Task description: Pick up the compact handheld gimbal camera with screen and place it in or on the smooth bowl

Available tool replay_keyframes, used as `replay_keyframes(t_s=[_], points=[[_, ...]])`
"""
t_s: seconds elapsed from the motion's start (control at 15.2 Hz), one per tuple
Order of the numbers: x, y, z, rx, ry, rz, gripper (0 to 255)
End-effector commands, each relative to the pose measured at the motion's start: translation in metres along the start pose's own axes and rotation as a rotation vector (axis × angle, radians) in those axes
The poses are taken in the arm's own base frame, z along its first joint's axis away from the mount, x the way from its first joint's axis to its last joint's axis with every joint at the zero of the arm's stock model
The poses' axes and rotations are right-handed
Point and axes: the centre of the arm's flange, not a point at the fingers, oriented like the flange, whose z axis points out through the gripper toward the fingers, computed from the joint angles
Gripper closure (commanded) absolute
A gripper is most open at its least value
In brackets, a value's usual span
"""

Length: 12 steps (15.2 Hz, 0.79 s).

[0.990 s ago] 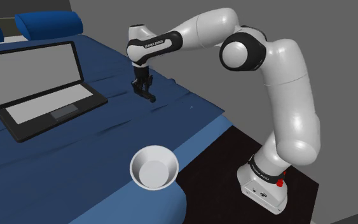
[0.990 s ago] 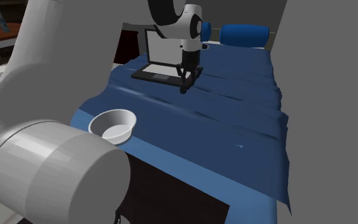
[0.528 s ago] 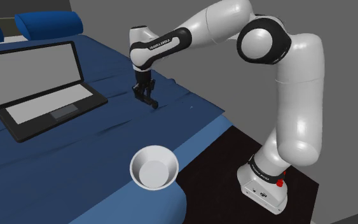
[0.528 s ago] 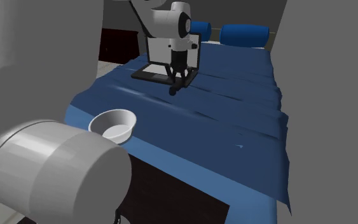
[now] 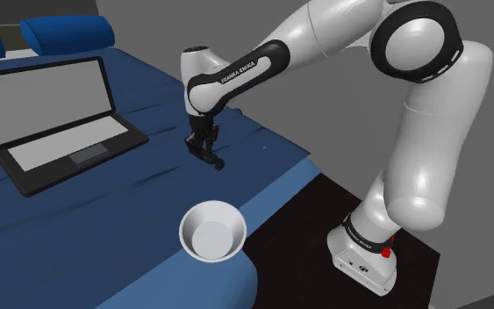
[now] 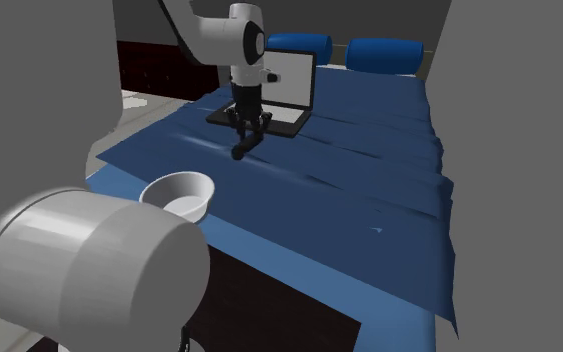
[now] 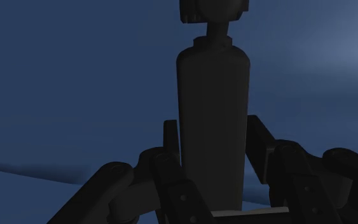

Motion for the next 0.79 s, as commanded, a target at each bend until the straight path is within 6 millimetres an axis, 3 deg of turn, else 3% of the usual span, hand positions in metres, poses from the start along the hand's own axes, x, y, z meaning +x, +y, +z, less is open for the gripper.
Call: replay_keyframes(t_s=[0.0,0.73], points=[[-0.020,-0.016,0.001,0.000,0.000,0.001,255],[-0.135,-0.104,0.008,0.000,0.000,0.001,255]])
